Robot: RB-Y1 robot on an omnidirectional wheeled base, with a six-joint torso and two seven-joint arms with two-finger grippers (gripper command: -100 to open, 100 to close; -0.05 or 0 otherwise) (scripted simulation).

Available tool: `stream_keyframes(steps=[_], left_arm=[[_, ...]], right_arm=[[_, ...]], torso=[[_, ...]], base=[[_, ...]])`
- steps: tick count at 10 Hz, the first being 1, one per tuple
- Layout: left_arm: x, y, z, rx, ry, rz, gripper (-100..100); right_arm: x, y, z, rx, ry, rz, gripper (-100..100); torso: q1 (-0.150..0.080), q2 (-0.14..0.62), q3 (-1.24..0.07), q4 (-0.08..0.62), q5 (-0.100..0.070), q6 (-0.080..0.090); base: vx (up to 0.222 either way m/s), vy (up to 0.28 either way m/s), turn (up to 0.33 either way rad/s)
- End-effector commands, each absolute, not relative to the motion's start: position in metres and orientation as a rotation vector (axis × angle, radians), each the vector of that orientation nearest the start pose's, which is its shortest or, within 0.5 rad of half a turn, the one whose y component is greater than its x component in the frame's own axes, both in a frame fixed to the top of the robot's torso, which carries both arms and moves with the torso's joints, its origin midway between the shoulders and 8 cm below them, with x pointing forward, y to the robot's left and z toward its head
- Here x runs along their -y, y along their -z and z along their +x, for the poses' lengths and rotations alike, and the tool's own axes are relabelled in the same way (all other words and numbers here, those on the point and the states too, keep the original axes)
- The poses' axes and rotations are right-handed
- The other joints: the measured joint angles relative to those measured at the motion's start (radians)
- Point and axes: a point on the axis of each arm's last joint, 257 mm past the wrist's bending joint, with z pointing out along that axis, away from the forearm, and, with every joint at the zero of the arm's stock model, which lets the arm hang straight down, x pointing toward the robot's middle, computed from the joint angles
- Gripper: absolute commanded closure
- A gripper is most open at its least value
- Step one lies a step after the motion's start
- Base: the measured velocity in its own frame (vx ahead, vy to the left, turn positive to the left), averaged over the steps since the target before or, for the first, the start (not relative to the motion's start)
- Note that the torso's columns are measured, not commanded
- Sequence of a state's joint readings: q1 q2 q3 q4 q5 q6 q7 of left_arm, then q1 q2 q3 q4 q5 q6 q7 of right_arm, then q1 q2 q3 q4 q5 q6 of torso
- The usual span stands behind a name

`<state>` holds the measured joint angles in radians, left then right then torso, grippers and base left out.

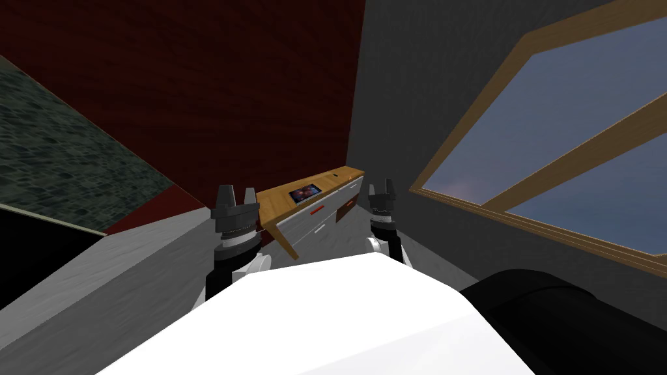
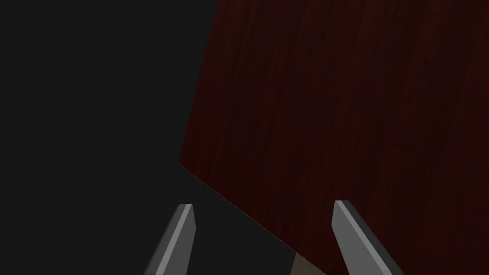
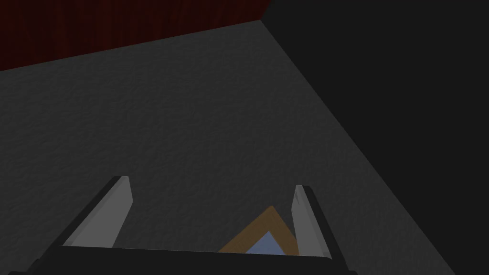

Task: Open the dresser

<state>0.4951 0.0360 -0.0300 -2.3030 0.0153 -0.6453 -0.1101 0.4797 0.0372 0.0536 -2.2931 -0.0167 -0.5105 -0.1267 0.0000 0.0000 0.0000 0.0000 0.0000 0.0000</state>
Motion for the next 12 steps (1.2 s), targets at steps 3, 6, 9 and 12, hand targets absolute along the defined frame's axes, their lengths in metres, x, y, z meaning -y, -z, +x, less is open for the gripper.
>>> stream_keyframes(steps=[3, 6, 9, 12], left_arm=[[-0.261, -0.061, 0.314, -0.531, 1.278, -0.472, 0], [-0.261, -0.061, 0.314, -0.531, 1.278, -0.471, 0], [-0.261, -0.061, 0.314, -0.531, 1.278, -0.471, 0], [-0.261, -0.060, 0.314, -0.531, 1.278, -0.472, 0]], right_arm=[[0.265, -0.039, 0.342, -0.504, -1.501, 0.711, 0], [0.265, -0.039, 0.342, -0.504, -1.501, 0.711, 0], [0.265, -0.039, 0.342, -0.504, -1.501, 0.711, 0], [0.265, -0.013, 0.358, -0.605, -1.538, 0.772, -100]], torso=[[0.000, 0.175, -0.351, 0.176, 0.000, 0.000], [0.000, 0.396, -0.792, 0.396, 0.000, 0.000], [0.000, 0.618, -1.234, 0.617, 0.000, 0.000], [0.002, 0.733, -1.471, 0.734, 0.001, 0.000]], base=[[0.000, 0.000, 0.000], [0.000, 0.000, 0.000], [0.000, 0.000, 0.000], [0.032, 0.047, -0.041]])
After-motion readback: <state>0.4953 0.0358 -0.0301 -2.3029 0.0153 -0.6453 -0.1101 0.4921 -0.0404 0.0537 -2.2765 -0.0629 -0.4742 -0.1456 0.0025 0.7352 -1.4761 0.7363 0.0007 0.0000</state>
